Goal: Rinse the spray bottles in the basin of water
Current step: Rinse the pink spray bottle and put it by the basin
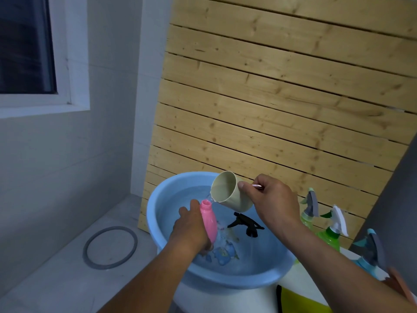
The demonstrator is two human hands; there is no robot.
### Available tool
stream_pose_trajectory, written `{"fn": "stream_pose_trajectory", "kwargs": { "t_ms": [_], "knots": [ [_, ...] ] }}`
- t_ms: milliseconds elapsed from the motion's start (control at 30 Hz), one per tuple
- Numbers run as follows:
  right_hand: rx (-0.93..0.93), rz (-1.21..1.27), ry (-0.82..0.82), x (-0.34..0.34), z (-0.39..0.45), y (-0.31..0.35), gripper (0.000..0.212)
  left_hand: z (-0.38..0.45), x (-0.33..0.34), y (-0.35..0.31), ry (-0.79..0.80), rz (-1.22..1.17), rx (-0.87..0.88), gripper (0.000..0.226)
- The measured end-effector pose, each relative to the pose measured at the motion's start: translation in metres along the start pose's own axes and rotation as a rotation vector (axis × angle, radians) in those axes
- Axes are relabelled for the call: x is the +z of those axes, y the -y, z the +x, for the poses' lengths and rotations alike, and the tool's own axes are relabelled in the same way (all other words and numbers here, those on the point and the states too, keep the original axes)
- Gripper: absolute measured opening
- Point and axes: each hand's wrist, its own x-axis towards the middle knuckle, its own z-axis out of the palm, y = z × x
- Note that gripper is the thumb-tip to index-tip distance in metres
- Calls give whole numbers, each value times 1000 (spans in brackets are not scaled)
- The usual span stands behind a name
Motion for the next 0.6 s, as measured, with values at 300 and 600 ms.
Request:
{"fn": "stream_pose_trajectory", "kwargs": {
  "t_ms": [300, 600],
  "knots": [
    [-79, -72, -19, 1, -1, 3, 40, -1, 0, 0, -5, -13, -15, 95],
    [-111, -99, -21, -2, -3, 7, 40, -1, 1, 1, 5, -12, -14, 95]
  ]
}}
